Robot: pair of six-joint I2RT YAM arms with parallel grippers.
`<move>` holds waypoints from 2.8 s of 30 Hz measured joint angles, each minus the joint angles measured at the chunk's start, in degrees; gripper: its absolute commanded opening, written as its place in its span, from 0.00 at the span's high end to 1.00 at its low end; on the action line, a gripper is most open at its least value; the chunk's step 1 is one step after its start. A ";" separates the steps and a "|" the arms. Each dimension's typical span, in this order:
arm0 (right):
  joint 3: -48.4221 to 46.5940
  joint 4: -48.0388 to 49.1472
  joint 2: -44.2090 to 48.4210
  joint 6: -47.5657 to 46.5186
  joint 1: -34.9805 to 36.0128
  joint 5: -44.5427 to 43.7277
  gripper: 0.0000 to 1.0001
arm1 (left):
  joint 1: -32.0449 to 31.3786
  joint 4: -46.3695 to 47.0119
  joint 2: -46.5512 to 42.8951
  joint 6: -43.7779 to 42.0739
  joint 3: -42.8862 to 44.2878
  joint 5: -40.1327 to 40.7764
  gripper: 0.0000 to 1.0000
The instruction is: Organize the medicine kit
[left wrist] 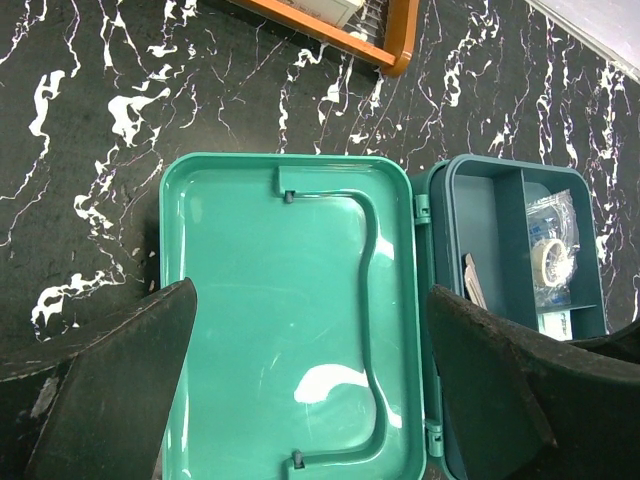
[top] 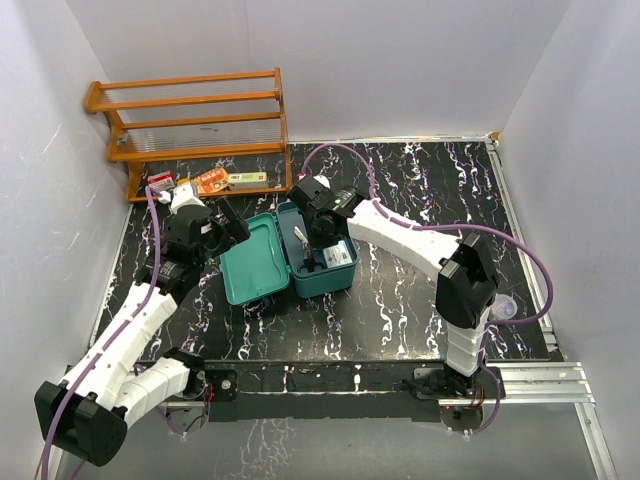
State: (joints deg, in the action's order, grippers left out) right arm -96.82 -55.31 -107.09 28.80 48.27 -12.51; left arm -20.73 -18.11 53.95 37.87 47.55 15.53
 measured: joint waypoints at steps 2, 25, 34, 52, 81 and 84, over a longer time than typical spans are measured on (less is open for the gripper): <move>0.11 0.04 -0.02 0.00 0.00 0.00 1.00 | 0.00 -0.13 0.00 -0.13 0.00 0.00 0.03; 0.13 0.24 -1.92 -0.57 0.09 -2.51 0.62 | 2.45 -1.64 1.90 -0.17 -0.94 -1.92 0.01; 0.20 5.27 4.44 -3.30 -0.17 -4.02 0.56 | 7.15 -0.98 -0.94 -0.96 -7.21 -7.28 0.01; 22.01 19.65 20.90 0.13 -15.96 2.80 0.47 | 18.84 17.59 -2.16 6.88 -25.03 -30.05 0.01; 31.85 33.64 24.35 6.67 -21.27 11.54 0.31 | 25.09 31.04 4.44 20.04 -9.49 -59.95 0.03; 31.85 34.36 22.27 6.16 -21.99 14.69 0.31 | 25.14 32.33 6.78 21.59 -9.49 -62.60 0.05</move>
State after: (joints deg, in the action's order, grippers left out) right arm -64.97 -20.95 -84.82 34.96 26.28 2.17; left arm 4.40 14.22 60.73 59.46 38.06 -47.07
